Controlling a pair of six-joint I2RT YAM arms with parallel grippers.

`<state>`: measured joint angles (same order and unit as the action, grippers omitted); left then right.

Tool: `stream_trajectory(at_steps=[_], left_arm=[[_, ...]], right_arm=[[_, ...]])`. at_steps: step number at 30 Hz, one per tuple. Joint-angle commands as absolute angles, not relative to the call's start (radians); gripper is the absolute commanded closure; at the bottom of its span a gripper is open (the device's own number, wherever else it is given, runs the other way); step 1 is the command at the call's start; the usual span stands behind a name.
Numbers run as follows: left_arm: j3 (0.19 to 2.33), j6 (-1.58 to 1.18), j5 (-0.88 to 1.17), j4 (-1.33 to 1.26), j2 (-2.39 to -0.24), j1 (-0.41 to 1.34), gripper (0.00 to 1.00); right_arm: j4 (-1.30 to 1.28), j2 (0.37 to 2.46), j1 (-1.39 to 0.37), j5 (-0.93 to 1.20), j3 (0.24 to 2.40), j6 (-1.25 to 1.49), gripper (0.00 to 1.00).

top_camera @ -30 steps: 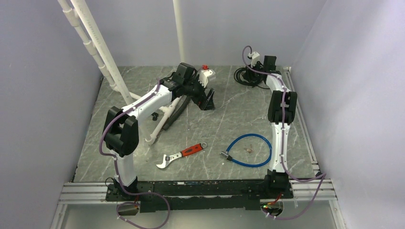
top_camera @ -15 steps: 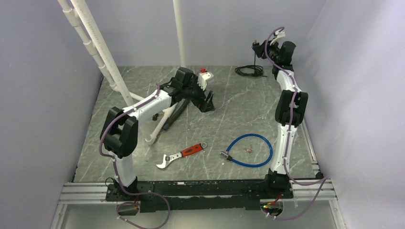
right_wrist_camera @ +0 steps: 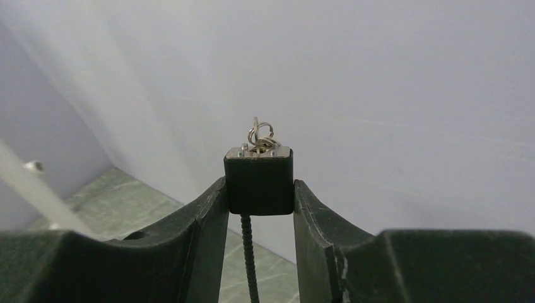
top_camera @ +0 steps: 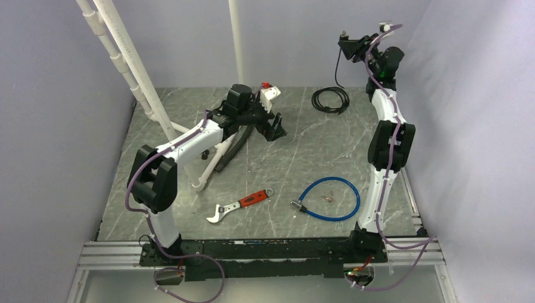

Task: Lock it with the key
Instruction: Pick up the lock from the center of the board.

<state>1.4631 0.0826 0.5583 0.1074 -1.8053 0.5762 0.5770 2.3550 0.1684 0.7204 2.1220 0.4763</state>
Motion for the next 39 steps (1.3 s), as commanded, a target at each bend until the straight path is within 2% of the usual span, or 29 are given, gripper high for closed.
stream_trajectory(at_steps=[1, 6, 10, 13, 19, 27, 32, 34, 39], left_arm=[[1.506, 0.082, 0.556, 0.008, -1.741, 0.572, 0.01], [1.584, 0.051, 0.617, -0.056, -1.758, 0.572, 0.01], [1.615, 0.008, 0.657, -0.117, -1.766, 0.574, 0.01], [1.635, -0.079, 0.686, -0.151, -1.774, 0.573, 0.02], [1.641, -0.227, 0.669, -0.195, -1.804, 0.588, 0.04], [1.589, -0.251, 0.686, -0.302, -1.841, 0.653, 0.04], [1.573, -0.203, 0.73, -0.351, -1.884, 0.702, 0.03], [1.576, -0.196, 0.714, -0.356, -1.902, 0.714, 0.09], [1.59, -0.215, 0.686, -0.37, -1.938, 0.716, 0.16]], right_arm=[[0.739, 2.188, 0.181, 0.853, 2.054, 0.668, 1.0], [0.84, 2.047, 0.178, 0.958, 1.869, 0.878, 1.0], [0.851, 1.909, 0.167, 0.986, 1.696, 0.931, 1.0], [0.738, 1.784, 0.159, 0.895, 1.566, 0.892, 1.0], [0.394, 1.535, 0.126, 0.548, 1.369, 0.878, 1.0], [0.181, 1.428, 0.082, 0.367, 1.359, 0.931, 1.0], [0.14, 1.412, 0.052, 0.336, 1.343, 0.979, 1.0], [0.146, 1.413, 0.043, 0.338, 1.342, 0.996, 1.0], [0.154, 1.405, 0.037, 0.361, 1.354, 0.998, 1.0]])
